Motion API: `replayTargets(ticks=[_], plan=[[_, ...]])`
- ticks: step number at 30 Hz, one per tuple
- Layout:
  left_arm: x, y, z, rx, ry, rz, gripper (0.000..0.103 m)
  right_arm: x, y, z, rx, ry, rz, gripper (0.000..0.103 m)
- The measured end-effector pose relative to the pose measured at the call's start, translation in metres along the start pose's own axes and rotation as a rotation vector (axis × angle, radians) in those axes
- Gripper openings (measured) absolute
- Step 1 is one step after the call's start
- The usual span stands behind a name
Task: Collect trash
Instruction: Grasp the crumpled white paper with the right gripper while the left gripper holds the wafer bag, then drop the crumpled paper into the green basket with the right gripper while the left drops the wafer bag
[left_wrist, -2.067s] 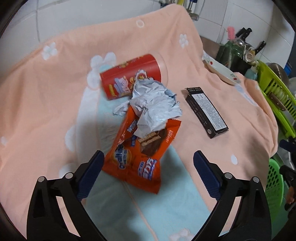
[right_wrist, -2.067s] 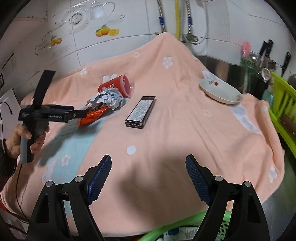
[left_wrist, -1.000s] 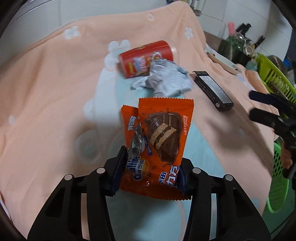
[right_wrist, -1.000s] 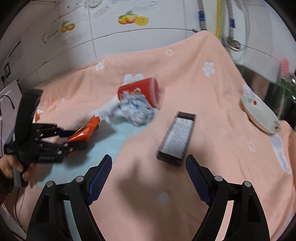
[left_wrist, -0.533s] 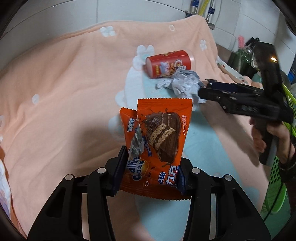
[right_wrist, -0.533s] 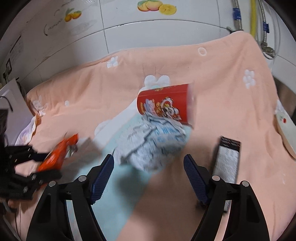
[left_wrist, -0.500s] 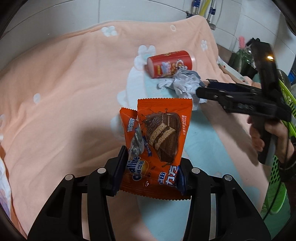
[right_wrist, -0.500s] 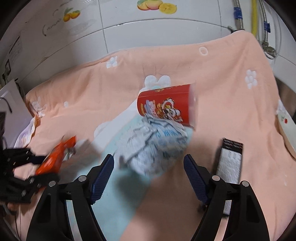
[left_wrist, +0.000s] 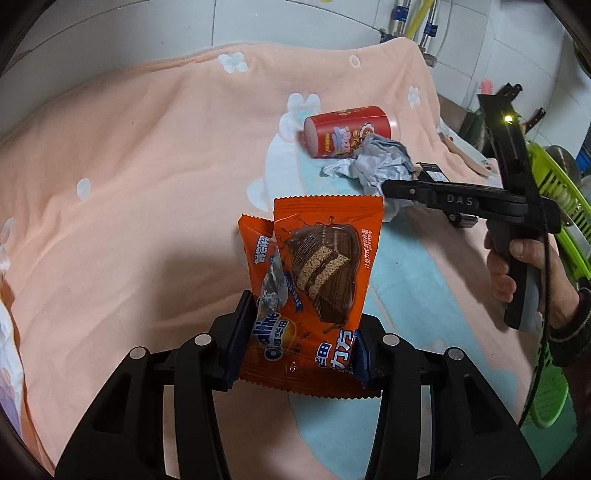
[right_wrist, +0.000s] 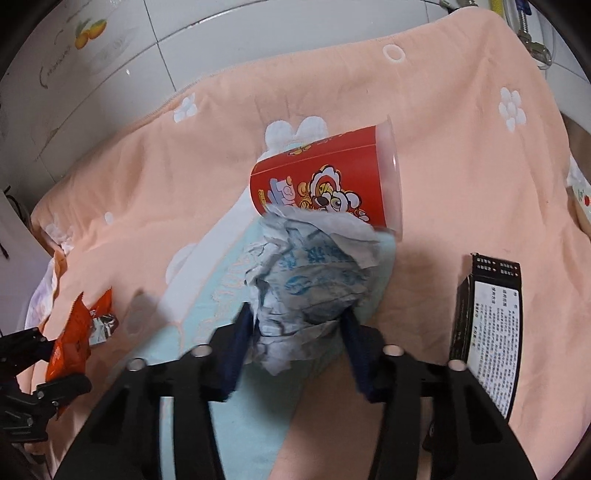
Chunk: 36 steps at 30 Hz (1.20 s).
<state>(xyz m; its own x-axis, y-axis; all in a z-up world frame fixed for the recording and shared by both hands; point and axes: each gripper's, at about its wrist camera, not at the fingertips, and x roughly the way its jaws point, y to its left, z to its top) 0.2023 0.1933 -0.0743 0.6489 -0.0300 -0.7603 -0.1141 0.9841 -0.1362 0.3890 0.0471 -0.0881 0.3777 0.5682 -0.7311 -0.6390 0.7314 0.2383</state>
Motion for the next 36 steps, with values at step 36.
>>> replayTargets(ticks=[36], plan=[[-0.052, -0.197, -0.050, 0.279, -0.040, -0.308, 0.046, -0.275, -0.036, -0.223, 0.130, -0.186, -0.250, 0.042]])
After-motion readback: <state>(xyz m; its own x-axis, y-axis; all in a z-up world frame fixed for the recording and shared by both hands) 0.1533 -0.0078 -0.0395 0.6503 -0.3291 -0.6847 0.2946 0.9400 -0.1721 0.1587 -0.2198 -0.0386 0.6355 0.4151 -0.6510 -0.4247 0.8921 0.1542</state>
